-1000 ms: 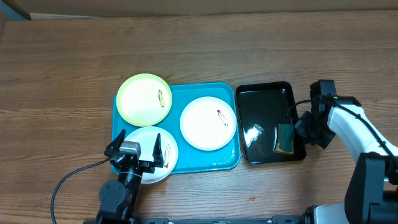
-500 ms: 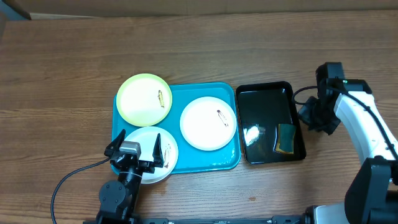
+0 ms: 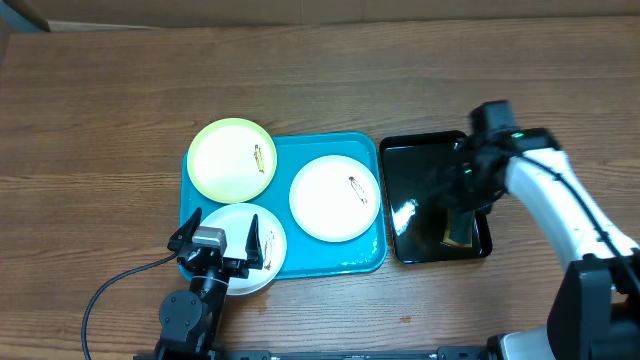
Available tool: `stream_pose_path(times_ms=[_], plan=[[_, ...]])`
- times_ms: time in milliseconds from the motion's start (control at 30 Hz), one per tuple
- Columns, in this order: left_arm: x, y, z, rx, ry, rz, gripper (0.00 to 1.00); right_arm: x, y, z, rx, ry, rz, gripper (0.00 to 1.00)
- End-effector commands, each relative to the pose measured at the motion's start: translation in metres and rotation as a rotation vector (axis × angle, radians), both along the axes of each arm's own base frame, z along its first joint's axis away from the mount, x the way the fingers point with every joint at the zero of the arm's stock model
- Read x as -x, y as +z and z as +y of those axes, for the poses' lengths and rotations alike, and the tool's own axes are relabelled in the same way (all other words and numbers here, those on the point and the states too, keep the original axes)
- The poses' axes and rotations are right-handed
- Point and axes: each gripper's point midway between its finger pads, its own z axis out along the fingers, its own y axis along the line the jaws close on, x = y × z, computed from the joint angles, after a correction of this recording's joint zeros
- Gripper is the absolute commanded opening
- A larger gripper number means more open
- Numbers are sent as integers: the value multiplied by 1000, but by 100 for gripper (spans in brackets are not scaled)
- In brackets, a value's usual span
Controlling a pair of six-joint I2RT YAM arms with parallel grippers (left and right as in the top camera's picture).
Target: Clean dirty plates on tray and stack at the side
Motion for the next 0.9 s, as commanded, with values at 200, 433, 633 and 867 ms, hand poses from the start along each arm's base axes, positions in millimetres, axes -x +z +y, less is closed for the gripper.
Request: stream_pose_path(times_ms=[200,433,633,867], plan=[[0,0,0,-13,-3,-7,100,30,-34,21,127,10,31,4],[0,0,-1,-13,-3,-7,100,57,-47,40,144,62,77,4],[0,0,0,-13,-3,-7,100,81,-58,55,155,103,103,4],[0,0,0,-13,-3,-7,100,81,-57,62,153,130,91,4]])
